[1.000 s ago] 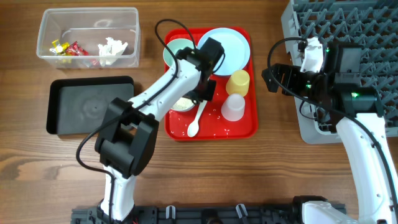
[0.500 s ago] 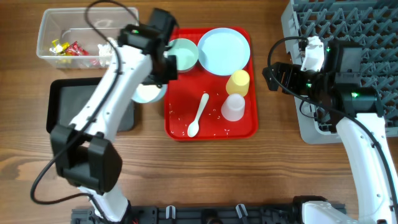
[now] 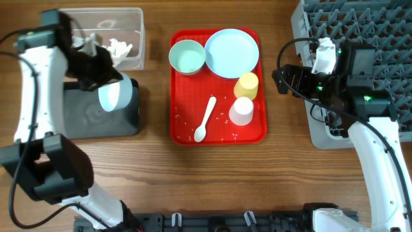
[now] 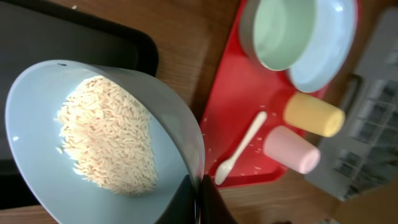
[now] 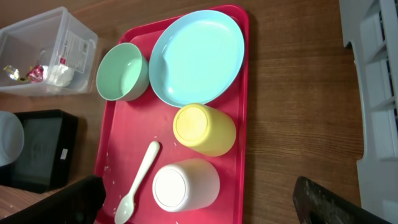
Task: Sort waste into correct bins and load items into the dishwasher rack
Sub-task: 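Lift the blue bowl with the left gripper over the black tray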
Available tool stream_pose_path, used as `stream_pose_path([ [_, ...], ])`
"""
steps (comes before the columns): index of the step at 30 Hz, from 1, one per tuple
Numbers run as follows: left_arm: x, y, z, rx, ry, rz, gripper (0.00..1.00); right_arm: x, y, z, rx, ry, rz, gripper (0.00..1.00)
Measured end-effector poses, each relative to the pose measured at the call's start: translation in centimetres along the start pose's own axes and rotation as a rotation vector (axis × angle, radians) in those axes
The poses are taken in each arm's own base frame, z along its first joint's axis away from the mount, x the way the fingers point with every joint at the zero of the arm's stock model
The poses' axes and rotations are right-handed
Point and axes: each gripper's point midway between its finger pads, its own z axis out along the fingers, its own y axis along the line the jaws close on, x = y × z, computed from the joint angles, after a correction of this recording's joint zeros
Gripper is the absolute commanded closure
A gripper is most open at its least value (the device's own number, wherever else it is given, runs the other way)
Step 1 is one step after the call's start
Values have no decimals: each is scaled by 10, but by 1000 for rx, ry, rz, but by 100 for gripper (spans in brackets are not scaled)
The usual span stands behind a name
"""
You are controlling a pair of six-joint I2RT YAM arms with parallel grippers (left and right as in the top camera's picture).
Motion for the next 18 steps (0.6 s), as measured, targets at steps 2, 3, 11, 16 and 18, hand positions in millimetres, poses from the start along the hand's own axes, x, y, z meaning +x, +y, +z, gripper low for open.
stream_pose_path([
  [2, -4, 5, -12, 98, -13, -15, 96, 0, -1, 0, 3, -1, 0, 0],
  [3, -5, 6, -15, 126, -16, -18, 96, 0, -1, 0, 3, -1, -1, 0],
  [11, -6, -3, -41, 354, -38, -37, 96, 2, -1, 0, 5, 6, 2, 0],
  [16, 5, -8, -55, 465, -14, -53, 96, 3, -3, 0, 17, 12, 6, 0],
  [18, 7, -4, -60, 479, -16, -58, 96, 4, -5, 0, 26, 13, 7, 1],
])
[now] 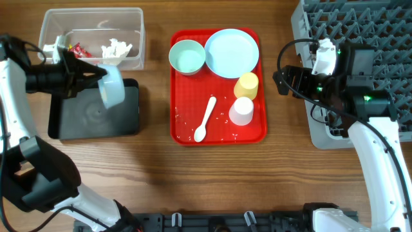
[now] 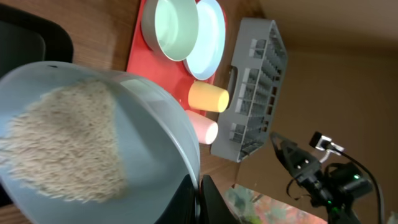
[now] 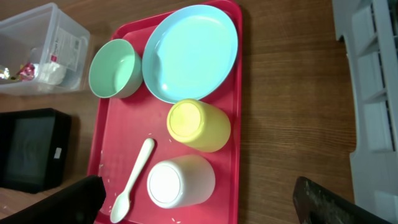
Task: Sort waste into correct bins and load items into the dishwasher rack
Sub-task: 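Lift the blue bowl with the left gripper over the black tray, then tilt the blue bowl with the left gripper to pour rice onto the black tray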
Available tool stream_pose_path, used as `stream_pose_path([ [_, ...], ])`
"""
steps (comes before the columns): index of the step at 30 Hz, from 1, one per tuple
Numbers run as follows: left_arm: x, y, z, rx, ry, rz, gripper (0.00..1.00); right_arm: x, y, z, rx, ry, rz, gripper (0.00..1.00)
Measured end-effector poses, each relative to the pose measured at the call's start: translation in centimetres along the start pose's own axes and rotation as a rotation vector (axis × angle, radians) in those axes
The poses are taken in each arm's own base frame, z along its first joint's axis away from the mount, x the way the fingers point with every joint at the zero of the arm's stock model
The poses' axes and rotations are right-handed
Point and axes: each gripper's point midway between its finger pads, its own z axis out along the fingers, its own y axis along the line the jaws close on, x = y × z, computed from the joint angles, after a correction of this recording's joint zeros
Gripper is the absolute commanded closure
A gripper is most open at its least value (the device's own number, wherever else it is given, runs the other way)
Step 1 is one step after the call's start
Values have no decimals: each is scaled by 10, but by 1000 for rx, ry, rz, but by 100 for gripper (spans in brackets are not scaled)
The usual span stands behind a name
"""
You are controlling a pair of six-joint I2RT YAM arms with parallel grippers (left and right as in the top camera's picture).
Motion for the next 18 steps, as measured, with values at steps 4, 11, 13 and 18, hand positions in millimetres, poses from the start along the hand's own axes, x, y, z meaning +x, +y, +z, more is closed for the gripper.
stream_pose_path([
  [4, -2, 8, -11, 5, -24, 22, 96, -1, -3, 0, 17, -4, 0, 1],
  [11, 10, 40, 10, 13, 10, 36, 96, -2, -5, 2, 25, -5, 0, 0],
  [13, 12, 52, 18, 11, 14, 38, 96, 0, -7, 6, 27, 9, 5, 0],
  [18, 15, 73, 31, 9, 9, 51, 96, 7, -14, 21, 36, 57, 27, 0],
])
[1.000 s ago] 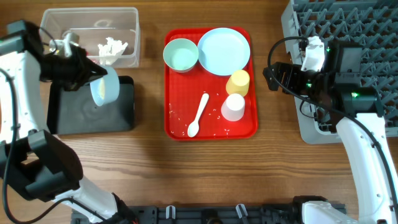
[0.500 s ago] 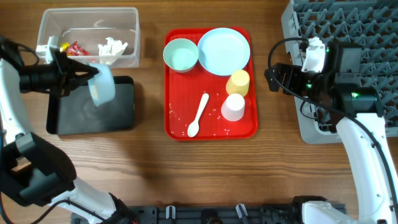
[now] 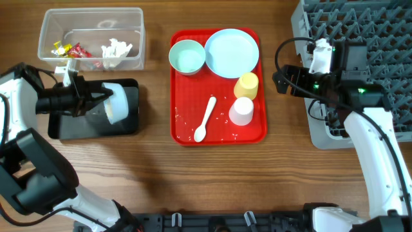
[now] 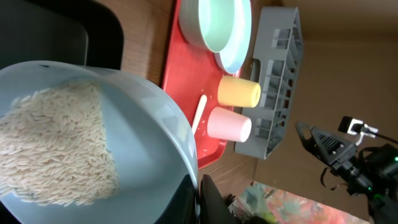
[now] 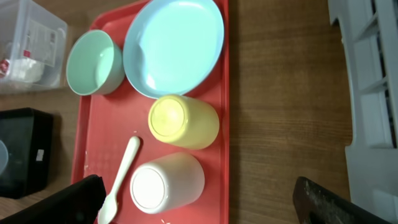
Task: Sort waste into correct bins and load items into the dishwasher rack
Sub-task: 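Tilt the blue bowl with the left gripper to pour rice onto the black tray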
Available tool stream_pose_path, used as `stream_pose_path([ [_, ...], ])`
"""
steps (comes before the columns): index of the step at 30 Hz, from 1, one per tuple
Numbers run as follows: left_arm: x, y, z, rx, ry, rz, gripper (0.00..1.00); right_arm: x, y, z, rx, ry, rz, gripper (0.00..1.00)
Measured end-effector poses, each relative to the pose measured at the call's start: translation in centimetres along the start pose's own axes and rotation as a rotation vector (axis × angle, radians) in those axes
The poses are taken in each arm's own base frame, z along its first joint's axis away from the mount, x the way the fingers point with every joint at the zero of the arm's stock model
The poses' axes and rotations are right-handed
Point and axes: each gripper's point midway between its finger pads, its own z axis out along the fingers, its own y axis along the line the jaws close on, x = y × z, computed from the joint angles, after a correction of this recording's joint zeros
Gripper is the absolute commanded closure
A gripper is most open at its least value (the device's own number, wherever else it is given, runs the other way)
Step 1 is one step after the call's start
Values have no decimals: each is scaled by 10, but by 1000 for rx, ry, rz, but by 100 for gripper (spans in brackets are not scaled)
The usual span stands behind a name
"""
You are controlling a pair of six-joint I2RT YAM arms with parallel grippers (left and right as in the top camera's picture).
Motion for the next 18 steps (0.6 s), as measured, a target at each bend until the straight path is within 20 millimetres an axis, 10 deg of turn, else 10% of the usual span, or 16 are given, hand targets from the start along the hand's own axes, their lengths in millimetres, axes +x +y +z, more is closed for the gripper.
stream_pose_path([
  [18, -2, 2, 16, 159, -64, 37, 96, 5, -7, 13, 14, 40, 18, 0],
])
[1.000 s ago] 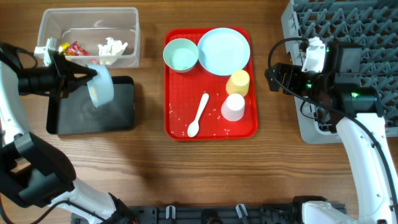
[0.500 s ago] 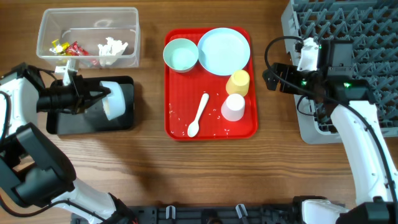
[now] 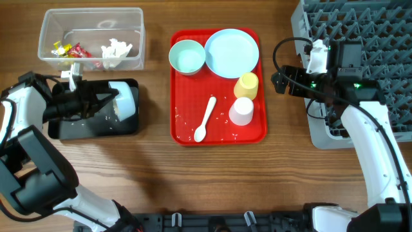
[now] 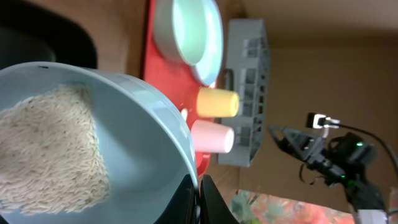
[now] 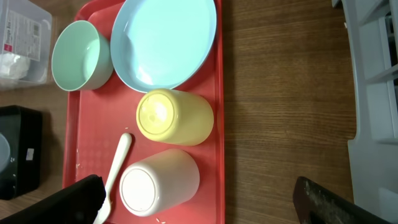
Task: Sort waste into correct bins and load items into the dishwasher rack
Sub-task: 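Tilt the blue bowl with the left gripper to pour rice onto the black tray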
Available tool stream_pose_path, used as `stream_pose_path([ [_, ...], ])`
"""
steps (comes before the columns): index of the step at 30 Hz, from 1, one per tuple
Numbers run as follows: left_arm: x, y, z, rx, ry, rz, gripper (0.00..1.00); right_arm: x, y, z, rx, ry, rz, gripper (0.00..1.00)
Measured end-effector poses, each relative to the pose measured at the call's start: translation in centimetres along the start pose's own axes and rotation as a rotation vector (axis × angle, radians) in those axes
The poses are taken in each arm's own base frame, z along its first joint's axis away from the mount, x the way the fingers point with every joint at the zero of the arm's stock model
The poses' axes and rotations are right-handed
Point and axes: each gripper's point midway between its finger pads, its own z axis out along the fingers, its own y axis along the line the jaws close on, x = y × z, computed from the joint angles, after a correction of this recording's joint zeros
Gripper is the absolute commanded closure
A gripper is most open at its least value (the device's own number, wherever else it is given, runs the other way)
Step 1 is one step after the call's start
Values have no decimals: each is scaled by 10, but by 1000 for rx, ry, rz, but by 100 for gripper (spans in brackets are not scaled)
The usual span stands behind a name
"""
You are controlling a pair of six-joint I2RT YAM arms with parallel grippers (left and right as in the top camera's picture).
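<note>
My left gripper [image 3: 114, 102] is shut on the rim of a pale blue bowl [image 3: 126, 100], which is tipped on its side over the right end of the black bin [image 3: 77, 127]. In the left wrist view, rice [image 4: 43, 149] still lies in the bowl [image 4: 137, 155], with my fingers [image 4: 200, 200] pinching its rim. My right gripper [image 5: 199, 204] is open above the tray's right side, holding nothing. On the red tray [image 3: 183, 132] are a green bowl [image 3: 187, 57], a blue plate [image 3: 232, 53], a yellow cup [image 3: 246, 85], a pink cup [image 3: 242, 111] and a white spoon [image 3: 206, 118].
The grey dishwasher rack [image 3: 360, 38] fills the right back corner, behind my right arm. A clear plastic bin [image 3: 90, 32] with wrappers and tissue stands at the back left, just behind the black bin. Loose rice grains dot the tray floor.
The tipped bowl has shifted a little to the right over the black bin and the left wrist has rolled further. The right gripper has crept toward the tray and stays open.
At first my left gripper held the rice bowl over the black bin, with the arm coming from the back. Then the arm lay out to the left with the bowl tipped sideways. It stayed tipped over the bin, rice still inside. The right gripper stayed open by the rack.
</note>
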Motion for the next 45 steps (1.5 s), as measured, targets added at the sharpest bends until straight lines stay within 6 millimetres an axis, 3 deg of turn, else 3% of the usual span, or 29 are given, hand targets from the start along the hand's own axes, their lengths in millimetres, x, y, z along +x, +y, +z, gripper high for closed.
stream_pose_path([
  [12, -9, -7, -25, 174, -125, -59, 96, 0, 0, 0, 0, 0, 0, 0],
  [28, -18, -33, -33, 338, -175, -39, 96, 0, 0, 0, 0, 0, 0, 0],
  [45, -18, -36, -34, 358, -178, -51, 96, 0, 0, 0, 0, 0, 0, 0],
])
